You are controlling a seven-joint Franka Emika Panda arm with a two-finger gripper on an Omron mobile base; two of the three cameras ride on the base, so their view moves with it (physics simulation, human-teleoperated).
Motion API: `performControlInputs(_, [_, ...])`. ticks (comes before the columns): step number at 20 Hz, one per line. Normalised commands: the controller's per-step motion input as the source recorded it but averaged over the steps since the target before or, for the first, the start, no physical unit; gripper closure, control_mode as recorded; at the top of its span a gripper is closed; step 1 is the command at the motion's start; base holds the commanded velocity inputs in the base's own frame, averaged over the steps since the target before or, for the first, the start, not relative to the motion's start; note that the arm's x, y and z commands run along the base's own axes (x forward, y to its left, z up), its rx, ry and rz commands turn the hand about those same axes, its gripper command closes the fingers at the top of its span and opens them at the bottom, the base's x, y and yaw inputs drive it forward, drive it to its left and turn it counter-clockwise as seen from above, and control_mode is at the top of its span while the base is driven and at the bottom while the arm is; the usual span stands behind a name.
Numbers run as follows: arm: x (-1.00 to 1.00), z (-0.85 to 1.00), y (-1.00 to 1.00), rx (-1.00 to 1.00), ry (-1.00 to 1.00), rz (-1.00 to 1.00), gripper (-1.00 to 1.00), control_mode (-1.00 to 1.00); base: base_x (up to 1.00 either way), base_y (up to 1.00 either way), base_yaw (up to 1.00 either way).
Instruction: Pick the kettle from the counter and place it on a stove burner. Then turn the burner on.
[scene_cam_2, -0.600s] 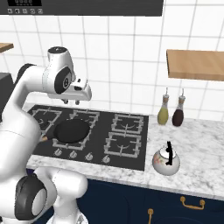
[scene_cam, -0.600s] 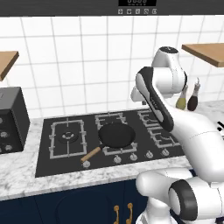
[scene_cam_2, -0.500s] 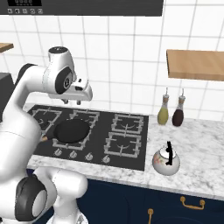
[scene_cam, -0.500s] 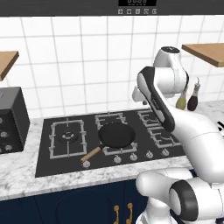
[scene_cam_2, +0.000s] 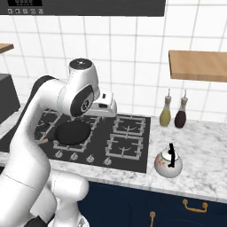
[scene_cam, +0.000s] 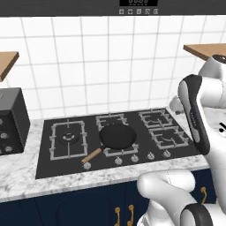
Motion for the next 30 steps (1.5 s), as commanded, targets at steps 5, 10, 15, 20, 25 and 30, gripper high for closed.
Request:
performControlInputs(5, [-0.13, -0.13, -1.0, 0.04, 0.06, 0.0, -1.0, -1.0, 0.0, 0.0, 0.0])
performControlInputs(10, [0.0, -0.29, -1.0, 0.04, 0.13, 0.0, -1.0, -1.0, 0.0, 0.0, 0.0])
performControlInputs(15, [0.21, -0.51, -1.0, 0.01, 0.16, 0.0, -1.0, -1.0, 0.0, 0.0, 0.0])
performControlInputs(20, [0.45, -0.58, -1.0, 0.0, 0.13, 0.0, -1.0, -1.0, 0.0, 0.0, 0.0])
performControlInputs(25, [0.43, -0.46, -1.0, 0.0, 0.09, 0.0, -1.0, -1.0, 0.0, 0.0, 0.0])
performControlInputs(30, [0.19, -0.28, -0.49, 0.0, 0.13, -0.03, -1.0, -1.0, 0.0, 0.0, 0.0])
